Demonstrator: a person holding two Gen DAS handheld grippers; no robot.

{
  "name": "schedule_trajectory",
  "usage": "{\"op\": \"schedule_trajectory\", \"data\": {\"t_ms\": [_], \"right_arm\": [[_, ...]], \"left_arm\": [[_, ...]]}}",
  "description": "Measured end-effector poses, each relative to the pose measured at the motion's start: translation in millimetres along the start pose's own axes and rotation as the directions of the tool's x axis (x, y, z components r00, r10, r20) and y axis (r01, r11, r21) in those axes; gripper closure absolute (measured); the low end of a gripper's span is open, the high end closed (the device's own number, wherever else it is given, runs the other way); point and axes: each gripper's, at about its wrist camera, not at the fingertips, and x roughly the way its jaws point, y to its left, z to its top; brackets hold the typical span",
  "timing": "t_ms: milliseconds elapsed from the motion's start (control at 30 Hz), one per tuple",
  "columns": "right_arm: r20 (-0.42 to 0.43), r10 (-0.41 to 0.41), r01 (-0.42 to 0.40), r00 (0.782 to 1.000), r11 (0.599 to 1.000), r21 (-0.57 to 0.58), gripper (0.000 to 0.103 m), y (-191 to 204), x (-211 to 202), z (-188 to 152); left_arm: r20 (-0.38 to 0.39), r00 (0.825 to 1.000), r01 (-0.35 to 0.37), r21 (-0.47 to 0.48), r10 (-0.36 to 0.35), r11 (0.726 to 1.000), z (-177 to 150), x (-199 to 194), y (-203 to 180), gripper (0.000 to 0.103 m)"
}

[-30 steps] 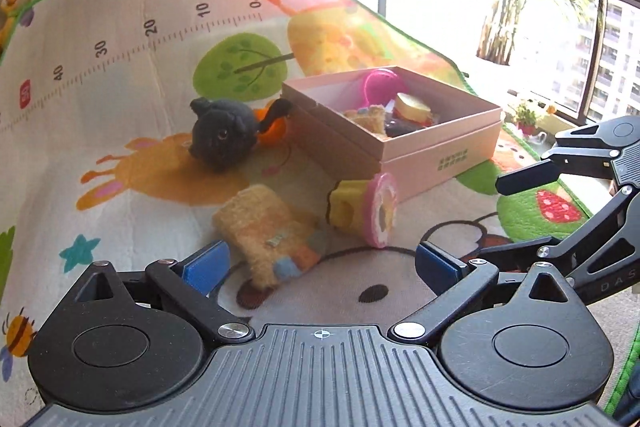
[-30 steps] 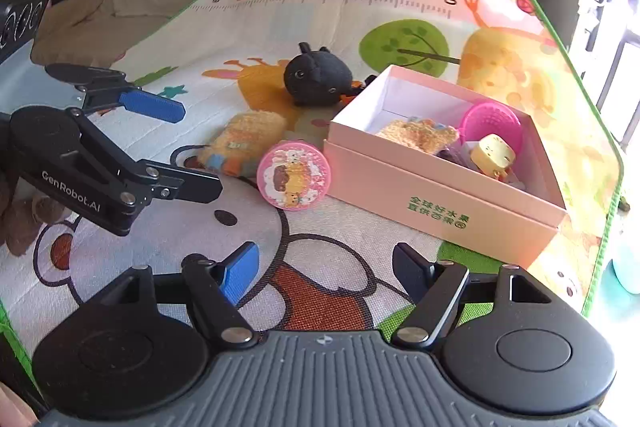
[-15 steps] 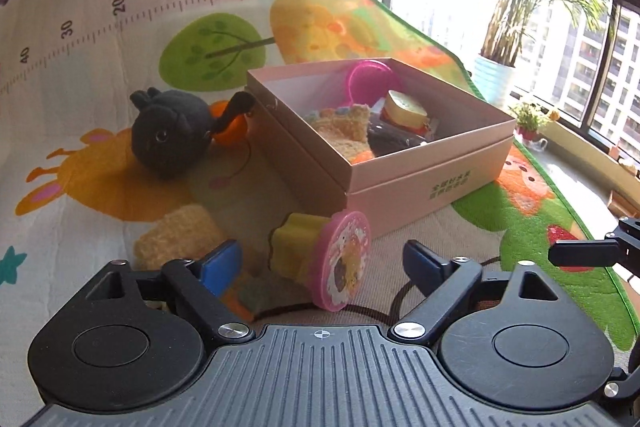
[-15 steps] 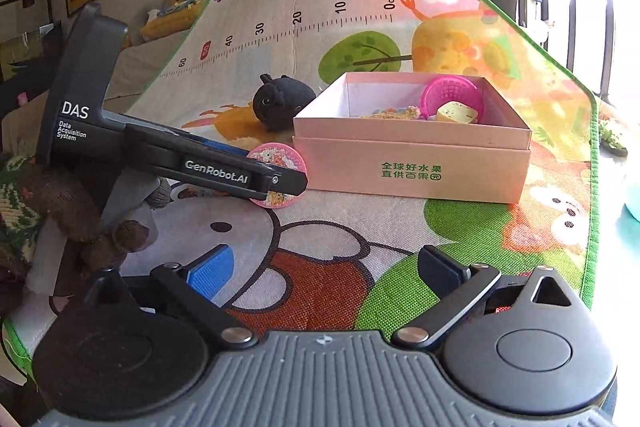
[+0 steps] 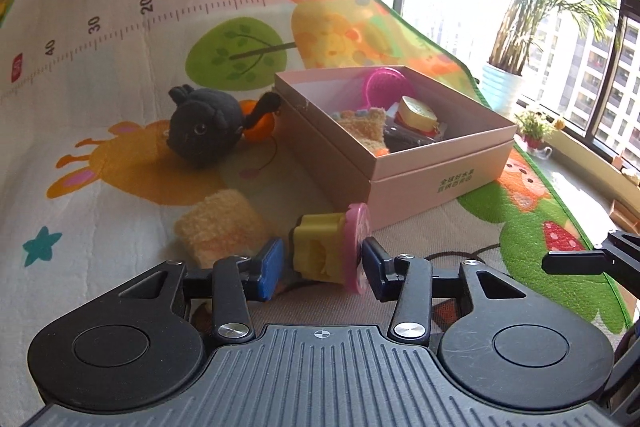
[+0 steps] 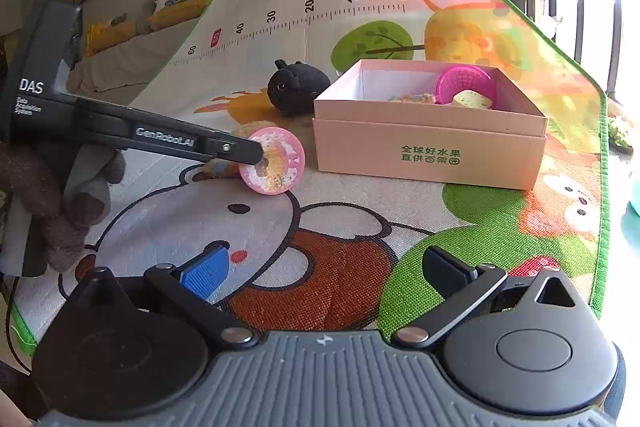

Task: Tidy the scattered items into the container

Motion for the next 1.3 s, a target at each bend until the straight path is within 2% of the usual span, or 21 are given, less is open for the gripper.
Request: {"op": "schedule_trajectory", "data": {"t_ms": [133, 200, 267, 333, 467, 567, 633, 700, 733, 767, 867, 967, 1033, 1133, 1167, 1233, 1300], "right_arm": [[0.002, 0.010, -0.010, 1.000, 0.998, -0.055, 0.000, 12.9, 0.6, 10.4], [0.007, 0.016, -0.016, 1.000, 0.996, -0.091, 0.000, 21.9, 2.5, 18.6], [0.015, 0.025, -0.023, 1.000, 0.992, -0.125, 0.000, 31.3, 5.1, 27.5], [0.016, 0.042, -0.039, 0.999, 0.986, -0.162, 0.002, 40.6, 10.7, 37.1], [-0.025, 0.043, -0.048, 0.999, 0.968, -0.248, 0.032, 57.6, 35.4, 51.8], [-0.060, 0.029, -0.045, 0.998, 0.960, -0.276, 0.033, 63.0, 60.1, 58.8], [-0.073, 0.019, -0.040, 0.997, 0.953, -0.300, 0.033, 65.9, 74.6, 61.1], [-0.092, 0.025, -0.051, 0.995, 0.952, -0.303, 0.033, 66.3, 86.7, 63.3], [-0.106, 0.034, -0.065, 0.994, 0.953, -0.296, 0.037, 66.4, 91.3, 64.7], [-0.124, 0.049, -0.083, 0.991, 0.955, -0.284, 0.047, 66.2, 94.9, 66.4], [-0.161, 0.092, -0.127, 0.983, 0.968, -0.217, 0.052, 67.2, 99.3, 72.0], [-0.200, 0.175, -0.203, 0.964, 0.971, -0.129, 0.054, 71.0, 98.0, 76.3], [-0.225, 0.254, -0.276, 0.941, 0.959, -0.070, 0.054, 75.8, 97.0, 77.7], [-0.234, 0.328, -0.342, 0.915, 0.939, -0.020, 0.054, 82.7, 97.2, 79.8], [-0.228, 0.339, -0.352, 0.913, 0.936, -0.016, 0.045, 83.9, 96.9, 81.3], [-0.194, 0.348, -0.358, 0.917, 0.934, -0.018, 0.035, 84.1, 94.3, 87.3], [-0.161, 0.349, -0.356, 0.923, 0.934, -0.018, 0.035, 80.5, 90.5, 93.7]], "left_arm": [[0.022, 0.993, -0.115, -0.060, 0.117, 0.992, -20.7, -32.9, 32.3, 0.055], [0.017, 0.989, -0.146, -0.118, 0.149, 0.982, -28.1, -41.1, 51.4, 0.054], [0.020, 0.990, -0.135, -0.180, 0.141, 0.974, -33.5, -46.3, 67.0, 0.046], [0.037, 0.992, -0.108, -0.198, 0.118, 0.974, -36.5, -48.4, 71.3, 0.038], [0.073, 0.995, -0.049, -0.183, 0.063, 0.982, -40.9, -46.5, 65.6, 0.020], [0.081, 0.995, -0.041, -0.190, 0.057, 0.981, -43.5, -46.6, 65.7, 0.013], [0.093, 0.994, -0.035, -0.193, 0.054, 0.981, -44.7, -53.2, 69.3, 0.008], [0.100, 0.994, -0.020, -0.179, 0.039, 0.984, -45.6, -61.3, 72.1, 0.008], [0.106, 0.994, -0.012, -0.169, 0.030, 0.986, -46.0, -66.7, 73.4, 0.007], [0.111, 0.994, -0.007, -0.160, 0.025, 0.987, -46.5, -70.9, 74.3, 0.007], [0.120, 0.993, -0.004, -0.129, 0.019, 0.992, -48.9, -81.9, 75.4, 0.006], [0.120, 0.992, -0.010, -0.120, 0.024, 0.993, -51.4, -87.6, 77.2, 0.006], [0.123, 0.992, -0.002, -0.117, 0.017, 0.993, -52.8, -90.5, 78.5, 0.006], [0.128, 0.992, 0.014, -0.097, -0.001, 0.995, -54.8, -93.4, 77.4, 0.005], [0.124, 0.992, 0.013, -0.095, -0.001, 0.995, -55.9, -92.8, 76.5, 0.005], [0.107, 0.994, 0.014, -0.100, -0.003, 0.995, -59.1, -90.0, 75.7, 0.005], [0.090, 0.996, 0.020, -0.110, -0.010, 0.994, -62.1, -86.0, 74.7, 0.005]]}}
